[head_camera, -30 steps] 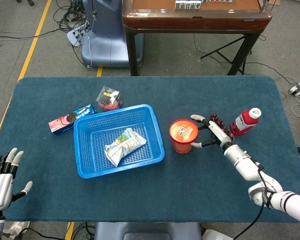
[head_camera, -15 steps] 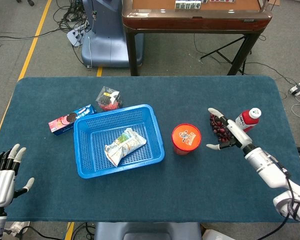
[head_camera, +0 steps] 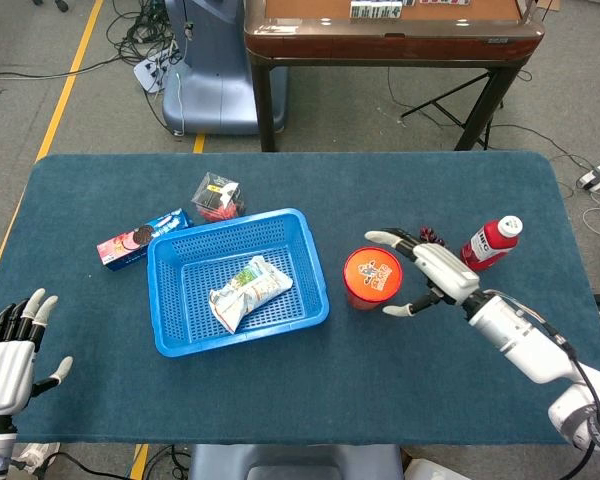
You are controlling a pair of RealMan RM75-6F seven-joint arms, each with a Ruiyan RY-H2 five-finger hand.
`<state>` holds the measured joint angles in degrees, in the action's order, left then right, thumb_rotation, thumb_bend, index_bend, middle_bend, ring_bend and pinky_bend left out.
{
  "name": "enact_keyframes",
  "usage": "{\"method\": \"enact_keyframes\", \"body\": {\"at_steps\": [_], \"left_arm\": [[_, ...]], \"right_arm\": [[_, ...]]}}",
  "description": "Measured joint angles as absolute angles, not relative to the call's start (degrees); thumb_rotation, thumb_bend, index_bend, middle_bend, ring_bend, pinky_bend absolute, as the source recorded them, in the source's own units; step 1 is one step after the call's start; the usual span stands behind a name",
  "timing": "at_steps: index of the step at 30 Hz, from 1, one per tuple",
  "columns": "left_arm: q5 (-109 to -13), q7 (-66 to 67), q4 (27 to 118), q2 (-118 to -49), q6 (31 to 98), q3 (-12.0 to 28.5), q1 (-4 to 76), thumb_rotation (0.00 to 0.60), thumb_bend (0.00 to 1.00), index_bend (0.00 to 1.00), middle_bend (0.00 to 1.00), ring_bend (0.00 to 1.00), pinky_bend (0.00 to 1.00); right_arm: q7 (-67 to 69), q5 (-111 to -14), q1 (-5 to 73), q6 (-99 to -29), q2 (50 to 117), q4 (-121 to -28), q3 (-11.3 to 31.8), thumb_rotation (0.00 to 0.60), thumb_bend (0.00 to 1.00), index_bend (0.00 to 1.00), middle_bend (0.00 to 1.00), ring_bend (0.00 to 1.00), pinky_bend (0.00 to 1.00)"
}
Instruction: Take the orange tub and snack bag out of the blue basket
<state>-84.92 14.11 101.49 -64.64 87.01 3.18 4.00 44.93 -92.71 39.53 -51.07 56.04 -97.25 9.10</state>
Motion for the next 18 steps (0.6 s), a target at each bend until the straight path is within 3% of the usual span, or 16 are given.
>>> {"method": "enact_keyframes", "body": {"at_steps": [7,18], "left_arm": [[-85.30,13.82,101.49,-64.38,88.36,2.52,2.91,0.600,0.29,0.00,0.00,0.00,0.00],[-85.74,12.48,101.37,-63.59,90.18,2.02,1.44,0.600,0.29,0.00,0.00,0.00,0.00]], "right_arm": [[39.52,-89.90,50.57,-39.64,62.04,-96.39,11.74,0.600,0.04,0.12,0.14,0.05,0.12],[25.59,-73.18,63.88,-27.85,79.09,-82.86,15.68,0.600,0.04,0.12,0.15,0.06,0.12]]}}
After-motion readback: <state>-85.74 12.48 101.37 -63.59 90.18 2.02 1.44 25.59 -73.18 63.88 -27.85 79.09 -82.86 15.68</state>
